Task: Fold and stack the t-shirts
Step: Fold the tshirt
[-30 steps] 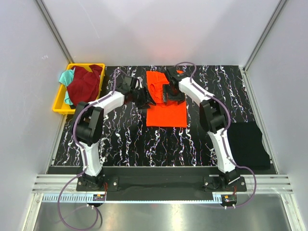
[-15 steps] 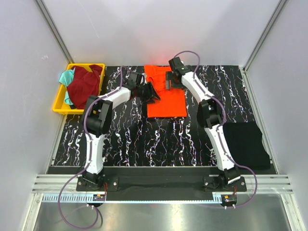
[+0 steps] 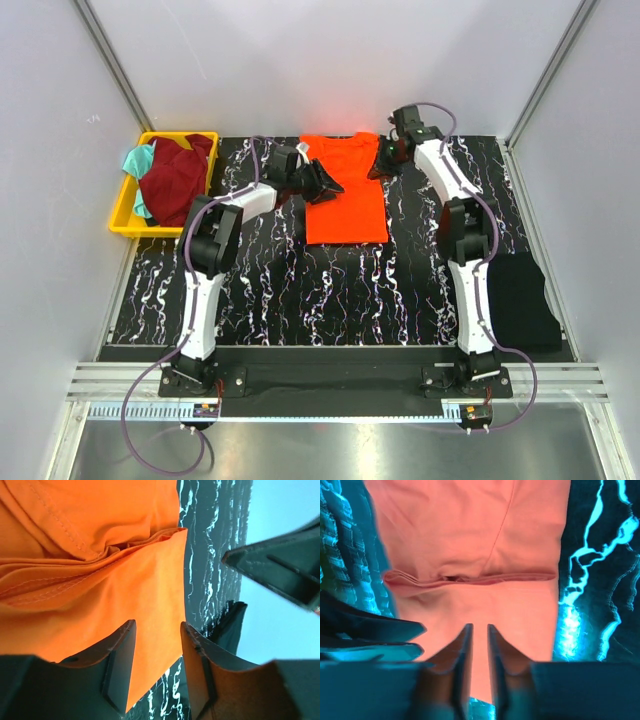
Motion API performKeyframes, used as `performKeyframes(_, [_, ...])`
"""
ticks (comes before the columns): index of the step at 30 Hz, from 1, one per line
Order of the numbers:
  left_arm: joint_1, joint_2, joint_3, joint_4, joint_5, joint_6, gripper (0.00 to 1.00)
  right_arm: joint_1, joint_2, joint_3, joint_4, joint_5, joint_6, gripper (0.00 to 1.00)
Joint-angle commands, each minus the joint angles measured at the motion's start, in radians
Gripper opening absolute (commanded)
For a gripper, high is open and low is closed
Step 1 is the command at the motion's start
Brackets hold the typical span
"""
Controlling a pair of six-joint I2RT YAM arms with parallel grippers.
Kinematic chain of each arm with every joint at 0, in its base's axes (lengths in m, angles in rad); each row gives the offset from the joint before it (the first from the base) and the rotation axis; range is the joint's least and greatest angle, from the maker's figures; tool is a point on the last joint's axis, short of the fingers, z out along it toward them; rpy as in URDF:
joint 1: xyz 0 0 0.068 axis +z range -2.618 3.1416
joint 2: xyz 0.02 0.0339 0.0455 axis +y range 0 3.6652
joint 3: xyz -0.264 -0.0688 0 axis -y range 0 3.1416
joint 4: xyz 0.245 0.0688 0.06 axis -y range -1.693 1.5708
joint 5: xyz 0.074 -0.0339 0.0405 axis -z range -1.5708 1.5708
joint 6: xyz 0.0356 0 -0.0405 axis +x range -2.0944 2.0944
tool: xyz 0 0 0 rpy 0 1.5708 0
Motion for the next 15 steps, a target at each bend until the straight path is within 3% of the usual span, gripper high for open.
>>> performKeyframes(1, [0.006,0.007,-0.030,0.200,0.038,-0.060,0.44,-0.046,-0.044,-0.097,0.149,-0.249,0.127,0.17])
performKeyframes(5, [0.028,0.031,-0.054,0.295,0.046,-0.080,0.41,-0.080,-0.080,-0.273,0.395,-0.395,0.231,0.04])
performKeyframes(9, [0.063,0.079,-0.046,0.375,0.066,-0.108,0.40,-0.112,-0.048,-0.411,0.702,-0.518,0.368,0.00])
performKeyframes(15, [0.095,0.180,0.014,0.403,0.092,-0.114,0.40,-0.144,0.044,-0.442,0.912,-0.593,0.489,0.00])
